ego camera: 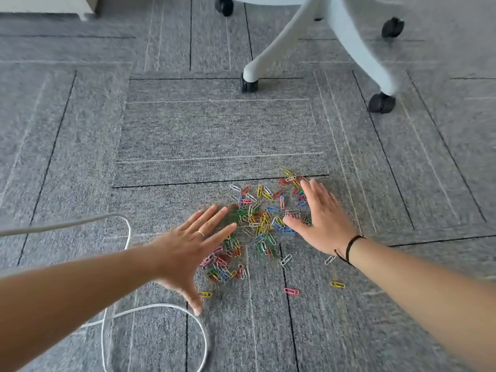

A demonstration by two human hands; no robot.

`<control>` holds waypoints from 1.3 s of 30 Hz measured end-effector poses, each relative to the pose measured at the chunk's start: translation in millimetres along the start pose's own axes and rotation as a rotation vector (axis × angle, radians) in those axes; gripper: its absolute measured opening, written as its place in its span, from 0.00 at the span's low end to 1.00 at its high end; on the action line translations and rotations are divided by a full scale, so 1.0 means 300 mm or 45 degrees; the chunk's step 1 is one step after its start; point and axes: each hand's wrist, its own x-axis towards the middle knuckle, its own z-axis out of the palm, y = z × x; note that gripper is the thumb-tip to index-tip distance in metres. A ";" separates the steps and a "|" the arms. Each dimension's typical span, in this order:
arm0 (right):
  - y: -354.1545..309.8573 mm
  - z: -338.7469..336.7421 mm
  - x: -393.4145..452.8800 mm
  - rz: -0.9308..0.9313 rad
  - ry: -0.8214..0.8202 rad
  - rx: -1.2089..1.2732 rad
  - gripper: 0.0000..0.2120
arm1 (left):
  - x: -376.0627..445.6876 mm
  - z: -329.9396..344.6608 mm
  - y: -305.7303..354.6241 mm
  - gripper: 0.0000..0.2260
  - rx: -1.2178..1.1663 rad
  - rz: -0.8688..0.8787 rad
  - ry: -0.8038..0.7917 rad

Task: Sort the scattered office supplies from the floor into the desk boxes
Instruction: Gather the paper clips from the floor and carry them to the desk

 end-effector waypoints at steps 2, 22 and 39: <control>-0.003 0.008 0.006 -0.007 0.004 0.009 0.47 | -0.012 0.008 0.027 0.70 -0.013 -0.002 -0.010; -0.185 0.066 -0.071 -0.541 -0.117 0.012 0.42 | 0.154 -0.045 -0.040 0.64 -0.189 -0.282 0.224; -0.028 0.107 -0.102 0.008 0.059 -0.110 0.46 | 0.156 -0.039 0.066 0.61 -0.195 -0.059 0.242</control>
